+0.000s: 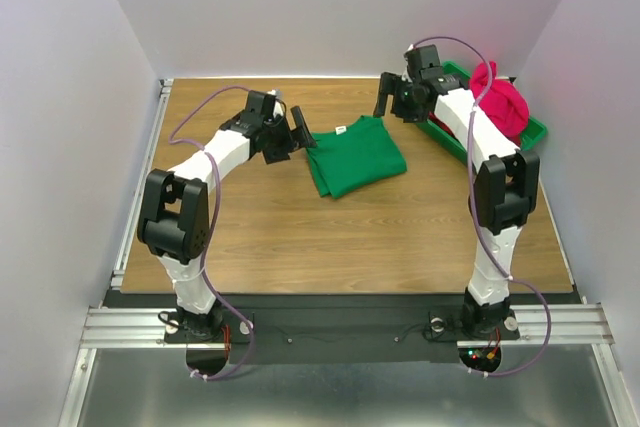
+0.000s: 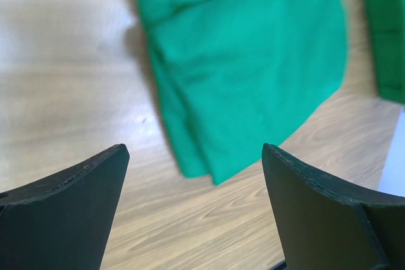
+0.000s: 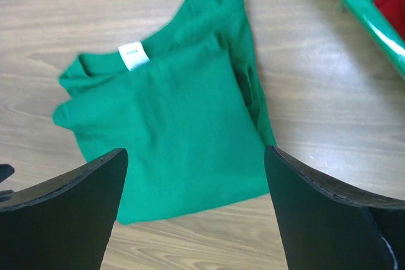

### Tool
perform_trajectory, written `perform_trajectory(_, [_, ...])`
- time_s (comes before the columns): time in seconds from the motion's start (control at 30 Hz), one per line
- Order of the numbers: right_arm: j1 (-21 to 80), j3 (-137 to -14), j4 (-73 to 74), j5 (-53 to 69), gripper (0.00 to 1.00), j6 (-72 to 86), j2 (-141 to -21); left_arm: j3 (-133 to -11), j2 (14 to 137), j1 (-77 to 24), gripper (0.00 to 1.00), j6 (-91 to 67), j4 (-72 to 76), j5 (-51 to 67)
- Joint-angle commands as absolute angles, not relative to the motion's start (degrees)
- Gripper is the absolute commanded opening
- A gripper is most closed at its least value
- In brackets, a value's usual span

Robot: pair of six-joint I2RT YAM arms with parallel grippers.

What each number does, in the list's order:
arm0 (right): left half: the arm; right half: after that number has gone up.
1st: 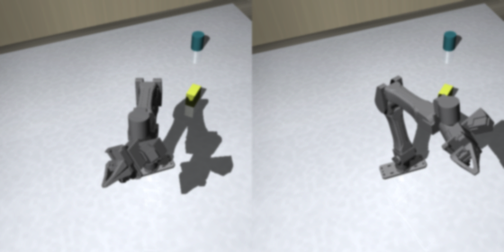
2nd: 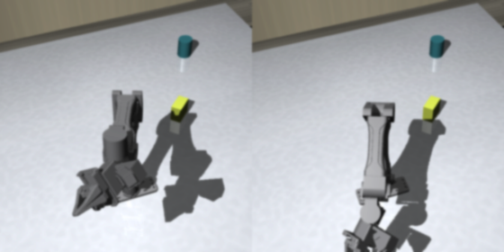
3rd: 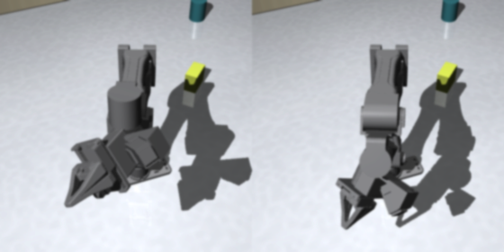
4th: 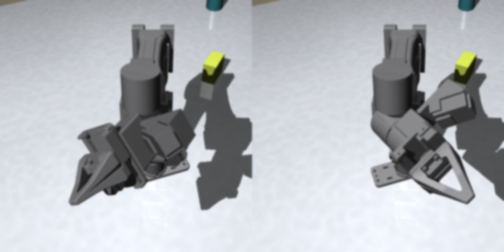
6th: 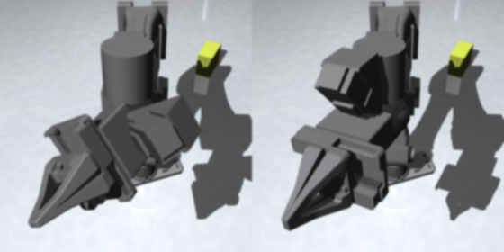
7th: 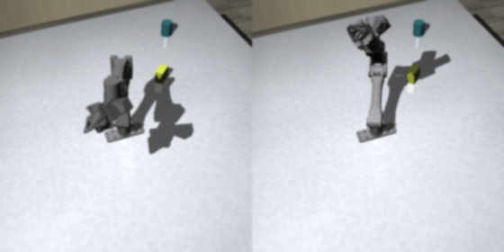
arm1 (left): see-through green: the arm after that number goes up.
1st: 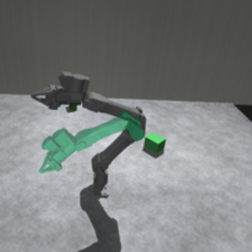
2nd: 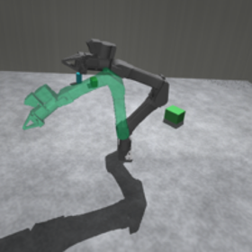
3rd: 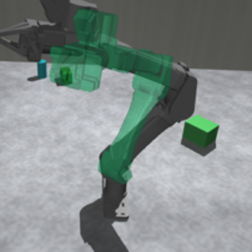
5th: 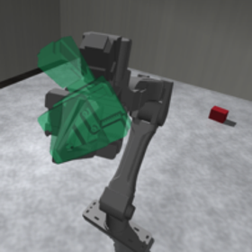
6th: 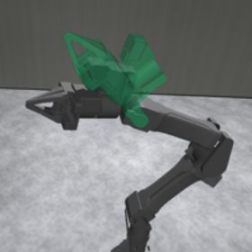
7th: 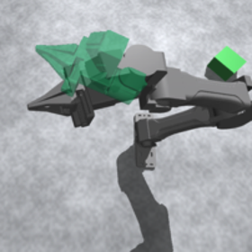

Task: Fold and stack the t-shirts
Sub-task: Fold the tshirt, then neatly place the folded tshirt to the corner

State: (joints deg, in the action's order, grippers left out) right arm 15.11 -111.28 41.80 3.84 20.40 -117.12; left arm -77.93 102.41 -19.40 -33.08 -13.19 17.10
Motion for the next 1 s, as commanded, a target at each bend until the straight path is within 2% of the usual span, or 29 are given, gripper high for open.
perform_trajectory(0.0, [15.56, -106.62, 37.80, 6.41, 0.93, 18.02, -114.52, -73.66, 98.97, -20.39, 0.98, -33.75, -6.61, 19.07])
perform_trajectory(0.2, [15.56, -102.05, 36.48, 10.63, 0.83, 17.58, -116.27, -66.11, 99.23, -20.83, 0.99, -38.31, 1.56, 23.37])
perform_trajectory(0.5, [15.56, -96.77, 36.39, 6.86, 0.82, 15.91, -119.97, -65.39, 103.53, -22.67, 0.99, -40.78, 6.50, 22.15])
perform_trajectory(0.77, [15.56, -96.68, 36.47, 6.59, 0.82, 15.12, -123.39, -65.83, 106.61, -23.03, 0.98, -42.62, 6.50, 16.62])
perform_trajectory(0.97, [15.56, -96.59, 36.47, 7.29, 0.81, 14.50, -124.63, -68.64, 109.94, -24.17, 0.98, -42.98, 6.77, 16.70])
